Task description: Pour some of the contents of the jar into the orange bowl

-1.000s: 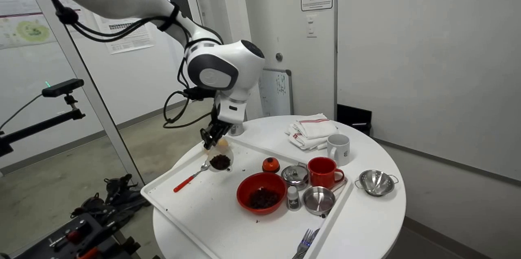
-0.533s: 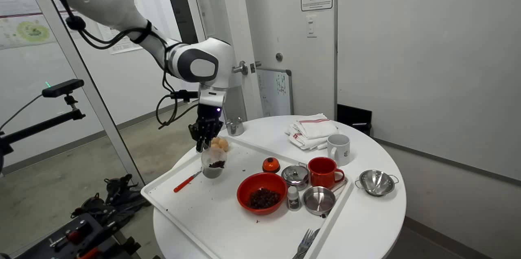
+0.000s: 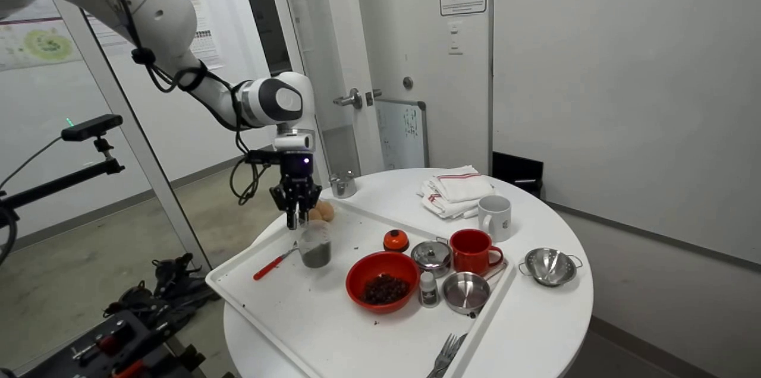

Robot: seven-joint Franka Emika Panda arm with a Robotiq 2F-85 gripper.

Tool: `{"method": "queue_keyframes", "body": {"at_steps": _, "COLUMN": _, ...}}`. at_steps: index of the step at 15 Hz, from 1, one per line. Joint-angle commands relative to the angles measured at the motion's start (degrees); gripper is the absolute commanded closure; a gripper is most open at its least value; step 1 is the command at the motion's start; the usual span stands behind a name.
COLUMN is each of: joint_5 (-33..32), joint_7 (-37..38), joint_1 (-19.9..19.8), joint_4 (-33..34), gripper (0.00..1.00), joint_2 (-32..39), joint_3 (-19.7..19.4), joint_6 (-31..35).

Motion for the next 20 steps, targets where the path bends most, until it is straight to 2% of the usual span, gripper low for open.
{"method": "queue_keyframes", "body": {"at_steps": 1, "joint_5": -2.4, "joint_7": 3.1, "joint_1": 0.0, "joint_4": 6.5, "gripper": 0.91, "joint_2": 5.5, "joint_3": 1.2, "joint_6": -4.9}}
{"method": "queue_keyframes", "body": {"at_steps": 7, "joint_5": -1.4, "joint_7": -0.1, "joint_1": 0.0, "joint_4": 10.2, "gripper": 0.91, "joint_2": 10.0, "joint_3": 4.1, "joint_6": -6.6}}
{"method": "queue_keyframes", "body": {"at_steps": 18, "joint_5": -2.3, "joint_7": 4.4, "joint_1": 2.7, "joint_4": 12.9, "gripper": 0.91, "joint_2": 15.3, "joint_3": 3.3, "joint_6": 1.1}}
{"method": "queue_keyframes", "body": {"at_steps": 19, "joint_5": -2.2, "joint_7": 4.6, "joint_1": 2.7, "joint_4": 13.2, "gripper": 0.89, "joint_2": 15.4, "joint_3": 3.4, "joint_6": 0.8}}
{"method": "queue_keyframes", "body": {"at_steps": 20, "joint_5": -2.1, "joint_7": 4.7, "joint_1": 2.7, "joint_4": 13.4, "gripper": 0.47, "joint_2": 15.5, "joint_3": 3.4, "joint_6": 0.5}}
